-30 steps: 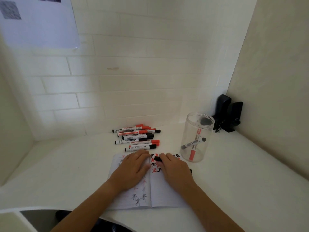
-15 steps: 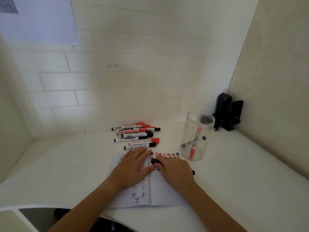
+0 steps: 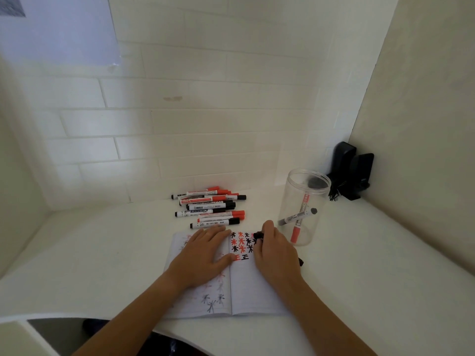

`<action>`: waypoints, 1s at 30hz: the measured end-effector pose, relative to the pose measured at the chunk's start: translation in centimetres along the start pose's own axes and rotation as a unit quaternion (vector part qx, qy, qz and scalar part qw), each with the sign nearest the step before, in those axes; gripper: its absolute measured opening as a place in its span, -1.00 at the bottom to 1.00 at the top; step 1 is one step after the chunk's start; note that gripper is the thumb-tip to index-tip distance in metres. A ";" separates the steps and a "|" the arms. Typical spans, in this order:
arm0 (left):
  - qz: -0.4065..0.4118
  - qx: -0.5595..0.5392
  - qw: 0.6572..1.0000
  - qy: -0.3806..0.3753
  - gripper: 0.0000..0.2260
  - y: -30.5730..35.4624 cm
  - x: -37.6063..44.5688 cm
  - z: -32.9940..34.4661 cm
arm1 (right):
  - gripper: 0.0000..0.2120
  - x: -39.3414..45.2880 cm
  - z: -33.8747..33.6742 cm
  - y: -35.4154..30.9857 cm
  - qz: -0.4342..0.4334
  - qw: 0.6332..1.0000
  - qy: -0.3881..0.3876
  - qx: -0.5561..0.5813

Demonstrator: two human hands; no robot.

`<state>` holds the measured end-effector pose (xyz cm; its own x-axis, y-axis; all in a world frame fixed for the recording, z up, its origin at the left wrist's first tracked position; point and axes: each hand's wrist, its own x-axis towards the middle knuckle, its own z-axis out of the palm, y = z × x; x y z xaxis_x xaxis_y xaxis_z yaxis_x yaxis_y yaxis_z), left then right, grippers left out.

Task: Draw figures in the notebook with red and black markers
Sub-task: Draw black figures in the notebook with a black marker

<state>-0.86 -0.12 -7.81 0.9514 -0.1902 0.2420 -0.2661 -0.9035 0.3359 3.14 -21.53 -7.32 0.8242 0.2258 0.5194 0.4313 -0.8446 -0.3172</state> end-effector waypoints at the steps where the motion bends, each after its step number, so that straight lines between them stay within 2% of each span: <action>1: -0.001 0.000 1.000 -0.001 -0.36 0.0 0.0 0.0 | -0.77 0.0 -0.2 0.0 -0.012 0.999 0.001 0.033; 4: -0.004 0.006 1.000 -0.009 -0.36 0.1 0.0 -0.1 | -0.57 0.2 -0.9 0.1 -0.055 0.991 -0.005 0.119; 5: -0.002 0.009 1.000 -0.014 -0.37 0.1 0.0 -0.2 | -0.56 0.4 -1.2 0.3 -0.077 0.988 0.009 0.136; 8: 0.006 0.019 0.999 -0.034 -0.34 0.1 0.0 -0.4 | -0.69 0.4 -1.7 0.7 -0.102 0.970 0.057 0.214; 10: 0.007 0.029 0.998 -0.048 -0.30 0.2 -0.1 -0.6 | -0.64 0.3 -2.2 0.7 -0.039 0.948 0.044 0.312; 12: 0.003 0.033 0.998 -0.056 -0.28 0.2 -0.1 -0.7 | -0.53 0.2 -2.5 1.0 0.052 0.909 0.005 0.415; 14: 0.001 0.033 0.998 -0.057 -0.28 0.3 -0.1 -0.8 | -0.48 0.3 -2.6 1.2 0.102 0.875 -0.025 0.473; 15: 0.001 0.034 0.998 -0.056 -0.27 0.3 -0.1 -0.8 | -0.53 0.2 -2.6 1.3 0.112 0.867 -0.034 0.484; 17: 0.000 0.037 0.998 -0.057 -0.26 0.2 0.0 -0.7 | -0.76 0.1 -2.9 1.0 0.131 0.861 -0.048 0.490; 19: -0.005 0.036 0.997 -0.061 -0.26 0.2 0.0 -0.7 | -0.93 0.0 -3.2 0.5 0.135 0.867 -0.053 0.478; 22: -0.009 0.036 0.997 -0.068 -0.27 0.3 0.0 -0.7 | -0.84 -0.3 -3.6 0.2 0.134 0.876 -0.072 0.457; 25: -0.008 0.031 0.997 -0.077 -0.27 0.3 0.0 -0.9 | -0.94 -0.4 -3.9 0.2 0.163 0.860 -0.110 0.470; 27: -0.007 0.024 0.996 -0.084 -0.27 0.3 0.0 -1.1 | -0.91 -0.4 -3.8 0.3 0.169 0.866 -0.140 0.449; 30: -0.008 0.026 0.996 -0.091 -0.23 0.3 0.2 -1.1 | -0.95 -0.3 -3.6 0.3 0.168 0.877 -0.145 0.426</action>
<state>-0.96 0.02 -6.66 0.9689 -0.2381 0.0672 -0.2473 -0.9245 0.2901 1.76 -23.62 -4.72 0.9627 0.2515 0.0993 0.1627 -0.2454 -0.9557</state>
